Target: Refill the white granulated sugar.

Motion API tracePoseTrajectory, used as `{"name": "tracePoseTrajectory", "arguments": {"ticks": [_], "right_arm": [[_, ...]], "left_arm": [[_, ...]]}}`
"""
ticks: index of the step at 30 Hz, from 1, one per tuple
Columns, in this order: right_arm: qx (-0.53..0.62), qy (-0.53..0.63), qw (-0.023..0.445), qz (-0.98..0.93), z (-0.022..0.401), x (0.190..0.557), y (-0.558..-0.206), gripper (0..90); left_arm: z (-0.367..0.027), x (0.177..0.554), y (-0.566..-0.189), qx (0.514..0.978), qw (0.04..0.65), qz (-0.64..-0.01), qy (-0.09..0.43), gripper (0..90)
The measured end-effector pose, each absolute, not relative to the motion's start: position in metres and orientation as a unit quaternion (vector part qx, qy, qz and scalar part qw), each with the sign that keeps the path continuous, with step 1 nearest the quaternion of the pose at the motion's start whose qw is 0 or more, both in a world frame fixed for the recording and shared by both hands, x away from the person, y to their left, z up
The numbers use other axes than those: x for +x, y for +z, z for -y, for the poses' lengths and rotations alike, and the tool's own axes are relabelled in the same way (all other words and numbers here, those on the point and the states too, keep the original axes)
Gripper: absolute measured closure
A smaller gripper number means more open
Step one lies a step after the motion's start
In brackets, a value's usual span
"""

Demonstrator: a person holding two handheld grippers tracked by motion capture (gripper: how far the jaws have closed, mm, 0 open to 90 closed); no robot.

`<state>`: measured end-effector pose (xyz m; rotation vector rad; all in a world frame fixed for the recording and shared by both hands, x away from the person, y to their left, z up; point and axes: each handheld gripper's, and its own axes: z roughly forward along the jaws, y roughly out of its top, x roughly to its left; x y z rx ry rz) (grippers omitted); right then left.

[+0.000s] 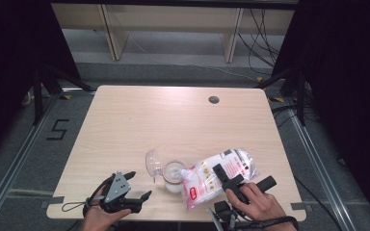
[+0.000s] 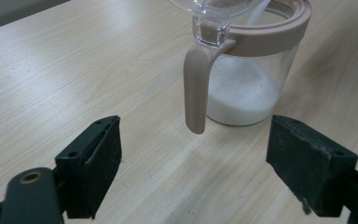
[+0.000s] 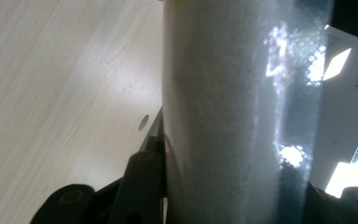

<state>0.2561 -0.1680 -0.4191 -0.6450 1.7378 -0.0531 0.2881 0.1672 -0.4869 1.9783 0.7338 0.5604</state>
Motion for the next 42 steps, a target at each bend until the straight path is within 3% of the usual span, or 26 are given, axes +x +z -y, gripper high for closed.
{"name": "tracePoseTrajectory", "arguments": {"ticks": [42], "right_arm": [[-0.301, -0.053, 0.598, -0.741, 0.1645, 0.2542, -0.4151, 72.9]], "left_arm": [[-0.1675, 0.2888, -0.4865, 0.806, 0.46, -0.292, 0.231, 17.6]]}}
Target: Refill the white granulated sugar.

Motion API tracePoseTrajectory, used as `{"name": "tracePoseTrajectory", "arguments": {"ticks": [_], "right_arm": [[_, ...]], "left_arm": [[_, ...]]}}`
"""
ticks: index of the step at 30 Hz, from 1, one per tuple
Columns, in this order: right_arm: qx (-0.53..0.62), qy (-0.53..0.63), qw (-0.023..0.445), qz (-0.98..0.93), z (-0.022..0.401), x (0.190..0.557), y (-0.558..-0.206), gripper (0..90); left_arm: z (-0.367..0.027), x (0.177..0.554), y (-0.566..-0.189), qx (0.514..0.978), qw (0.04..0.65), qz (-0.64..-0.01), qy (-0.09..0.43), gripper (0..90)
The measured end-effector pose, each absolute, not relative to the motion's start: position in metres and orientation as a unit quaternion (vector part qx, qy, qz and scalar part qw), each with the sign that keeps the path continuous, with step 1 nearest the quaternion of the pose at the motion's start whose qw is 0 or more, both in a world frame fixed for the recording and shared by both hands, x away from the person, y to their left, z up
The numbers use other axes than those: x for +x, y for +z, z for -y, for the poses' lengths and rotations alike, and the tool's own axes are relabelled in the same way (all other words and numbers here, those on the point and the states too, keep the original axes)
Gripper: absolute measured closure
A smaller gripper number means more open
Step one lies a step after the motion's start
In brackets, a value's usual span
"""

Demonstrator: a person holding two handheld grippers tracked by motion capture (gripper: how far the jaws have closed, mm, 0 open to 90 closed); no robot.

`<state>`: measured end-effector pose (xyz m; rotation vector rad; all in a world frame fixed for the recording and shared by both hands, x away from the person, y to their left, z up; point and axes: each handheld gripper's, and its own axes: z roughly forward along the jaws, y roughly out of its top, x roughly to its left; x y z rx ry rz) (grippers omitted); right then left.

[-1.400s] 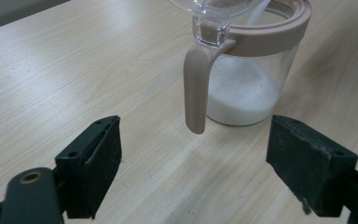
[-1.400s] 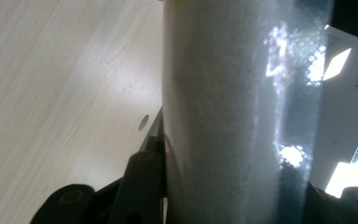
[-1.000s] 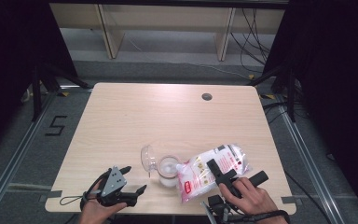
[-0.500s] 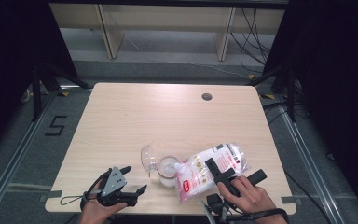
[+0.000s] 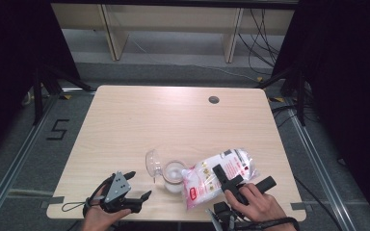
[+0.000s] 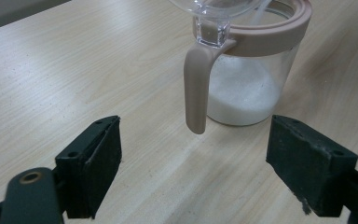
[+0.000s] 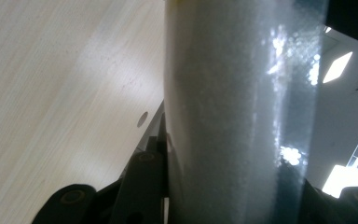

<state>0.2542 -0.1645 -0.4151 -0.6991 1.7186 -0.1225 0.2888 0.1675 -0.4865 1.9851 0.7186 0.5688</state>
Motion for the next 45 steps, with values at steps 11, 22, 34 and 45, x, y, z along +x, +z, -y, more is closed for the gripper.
{"name": "tracePoseTrajectory", "arguments": {"ticks": [11, 22, 34, 45], "right_arm": [[-0.297, -0.053, 0.6, -0.741, 0.1641, 0.2556, -0.4141, 73.1], [-0.308, -0.066, 0.598, -0.737, 0.1601, 0.2518, -0.4148, 73.3], [-0.303, -0.066, 0.599, -0.738, 0.161, 0.2525, -0.4138, 73.4], [-0.303, -0.057, 0.6, -0.738, 0.1619, 0.2527, -0.413, 73.7]], "left_arm": [[-0.1672, 0.2885, -0.4867, 0.805, 0.461, -0.296, 0.229, 17.6], [-0.1673, 0.2883, -0.4867, 0.804, 0.461, -0.297, 0.229, 17.6], [-0.1677, 0.2889, -0.4864, 0.807, 0.459, -0.292, 0.231, 17.6], [-0.1676, 0.2884, -0.4867, 0.804, 0.462, -0.298, 0.226, 17.6]]}}
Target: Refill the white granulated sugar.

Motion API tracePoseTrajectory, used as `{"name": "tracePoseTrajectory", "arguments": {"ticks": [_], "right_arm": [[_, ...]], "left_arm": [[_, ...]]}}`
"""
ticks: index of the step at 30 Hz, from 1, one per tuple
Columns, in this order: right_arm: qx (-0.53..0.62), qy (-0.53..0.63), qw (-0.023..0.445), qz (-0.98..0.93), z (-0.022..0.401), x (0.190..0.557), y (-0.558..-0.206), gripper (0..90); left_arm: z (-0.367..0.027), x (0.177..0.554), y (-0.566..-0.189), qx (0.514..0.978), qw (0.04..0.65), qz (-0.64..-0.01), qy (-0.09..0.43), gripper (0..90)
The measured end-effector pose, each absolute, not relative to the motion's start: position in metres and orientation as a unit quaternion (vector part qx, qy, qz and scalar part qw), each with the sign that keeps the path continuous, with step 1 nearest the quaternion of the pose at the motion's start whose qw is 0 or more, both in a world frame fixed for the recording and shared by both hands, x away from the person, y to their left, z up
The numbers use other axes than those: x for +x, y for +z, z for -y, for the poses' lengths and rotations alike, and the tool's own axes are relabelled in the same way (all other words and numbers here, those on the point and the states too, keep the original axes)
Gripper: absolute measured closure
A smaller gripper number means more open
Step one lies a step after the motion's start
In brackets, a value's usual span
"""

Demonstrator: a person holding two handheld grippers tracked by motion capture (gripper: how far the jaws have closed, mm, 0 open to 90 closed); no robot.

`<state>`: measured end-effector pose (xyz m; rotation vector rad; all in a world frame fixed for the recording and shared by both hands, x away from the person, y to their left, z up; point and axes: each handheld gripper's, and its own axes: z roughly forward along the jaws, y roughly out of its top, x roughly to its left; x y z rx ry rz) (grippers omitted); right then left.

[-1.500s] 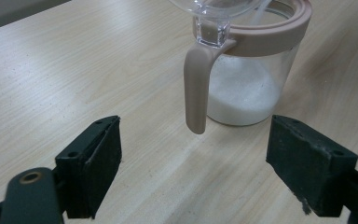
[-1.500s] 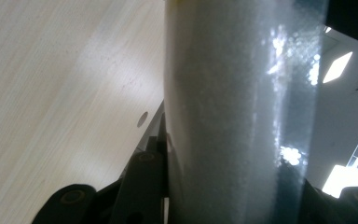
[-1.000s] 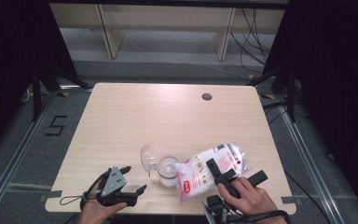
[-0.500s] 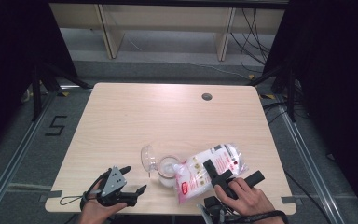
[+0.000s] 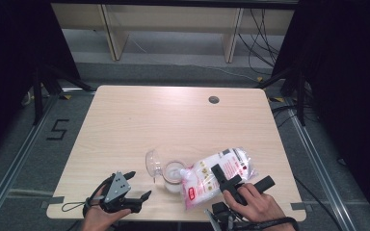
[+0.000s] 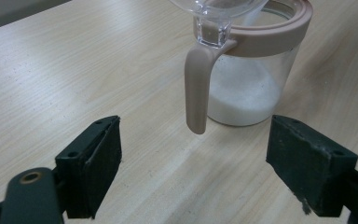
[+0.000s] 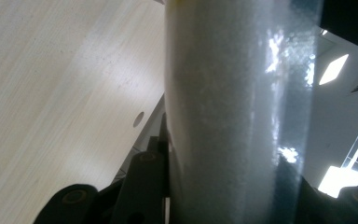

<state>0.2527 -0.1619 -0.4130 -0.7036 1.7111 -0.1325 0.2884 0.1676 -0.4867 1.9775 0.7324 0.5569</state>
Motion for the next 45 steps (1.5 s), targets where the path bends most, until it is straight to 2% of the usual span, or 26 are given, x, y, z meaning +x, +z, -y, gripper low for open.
{"name": "tracePoseTrajectory", "arguments": {"ticks": [45], "right_arm": [[-0.301, -0.063, 0.601, -0.738, 0.1641, 0.2513, -0.4109, 74.5]], "left_arm": [[-0.1687, 0.2897, -0.4859, 0.808, 0.46, -0.288, 0.232, 17.6]]}}
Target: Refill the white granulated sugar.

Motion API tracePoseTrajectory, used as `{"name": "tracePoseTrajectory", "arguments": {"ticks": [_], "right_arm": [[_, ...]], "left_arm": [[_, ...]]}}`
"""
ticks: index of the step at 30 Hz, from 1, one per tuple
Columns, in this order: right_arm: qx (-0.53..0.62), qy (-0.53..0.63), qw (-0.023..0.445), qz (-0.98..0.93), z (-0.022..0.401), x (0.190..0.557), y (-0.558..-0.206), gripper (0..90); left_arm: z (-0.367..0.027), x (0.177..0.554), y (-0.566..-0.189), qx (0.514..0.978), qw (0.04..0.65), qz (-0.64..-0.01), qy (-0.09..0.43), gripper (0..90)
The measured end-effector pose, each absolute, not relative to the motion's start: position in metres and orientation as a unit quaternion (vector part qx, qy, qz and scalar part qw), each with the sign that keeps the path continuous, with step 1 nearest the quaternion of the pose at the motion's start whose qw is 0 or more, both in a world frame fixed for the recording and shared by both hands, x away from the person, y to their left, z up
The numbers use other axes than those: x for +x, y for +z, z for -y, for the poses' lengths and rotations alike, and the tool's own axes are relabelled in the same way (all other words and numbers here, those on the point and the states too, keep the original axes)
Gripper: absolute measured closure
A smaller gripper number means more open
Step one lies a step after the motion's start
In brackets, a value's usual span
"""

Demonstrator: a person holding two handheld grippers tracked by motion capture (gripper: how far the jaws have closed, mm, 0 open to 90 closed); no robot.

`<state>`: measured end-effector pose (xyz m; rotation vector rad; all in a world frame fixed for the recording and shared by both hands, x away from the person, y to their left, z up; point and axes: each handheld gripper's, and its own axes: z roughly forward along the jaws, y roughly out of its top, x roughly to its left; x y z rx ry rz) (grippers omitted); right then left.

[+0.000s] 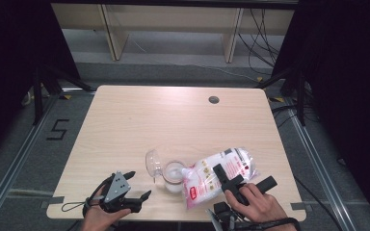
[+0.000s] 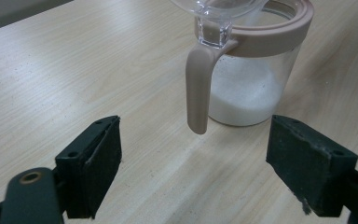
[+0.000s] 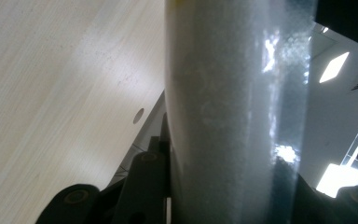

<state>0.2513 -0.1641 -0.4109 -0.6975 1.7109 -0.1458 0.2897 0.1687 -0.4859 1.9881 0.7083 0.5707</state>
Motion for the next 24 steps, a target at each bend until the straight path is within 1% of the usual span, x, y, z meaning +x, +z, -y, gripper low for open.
{"name": "tracePoseTrajectory", "arguments": {"ticks": [9, 15, 24], "right_arm": [[-0.306, -0.063, 0.598, -0.738, 0.1608, 0.2503, -0.4122, 74.8], [-0.304, -0.062, 0.6, -0.737, 0.1623, 0.2505, -0.4119, 74.8], [-0.3, -0.054, 0.603, -0.738, 0.1642, 0.2511, -0.411, 75.0]], "left_arm": [[-0.1684, 0.2884, -0.4858, 0.805, 0.459, -0.296, 0.231, 17.6], [-0.1693, 0.2894, -0.4852, 0.81, 0.455, -0.287, 0.235, 17.6], [-0.1684, 0.2882, -0.4858, 0.803, 0.46, -0.298, 0.233, 17.6]]}}
